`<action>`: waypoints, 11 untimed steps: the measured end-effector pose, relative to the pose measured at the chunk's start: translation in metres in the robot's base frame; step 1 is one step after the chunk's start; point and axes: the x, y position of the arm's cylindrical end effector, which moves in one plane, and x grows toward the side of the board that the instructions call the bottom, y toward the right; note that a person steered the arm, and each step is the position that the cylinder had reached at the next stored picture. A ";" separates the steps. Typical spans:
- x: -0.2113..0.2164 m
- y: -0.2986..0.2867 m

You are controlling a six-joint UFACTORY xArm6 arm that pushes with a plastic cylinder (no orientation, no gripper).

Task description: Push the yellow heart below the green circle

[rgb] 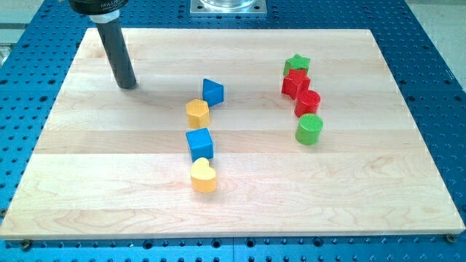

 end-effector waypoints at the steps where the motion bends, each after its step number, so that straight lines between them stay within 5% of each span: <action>1: 0.000 0.000; 8: 0.009 0.008; 10: 0.086 0.052; 11: 0.138 0.015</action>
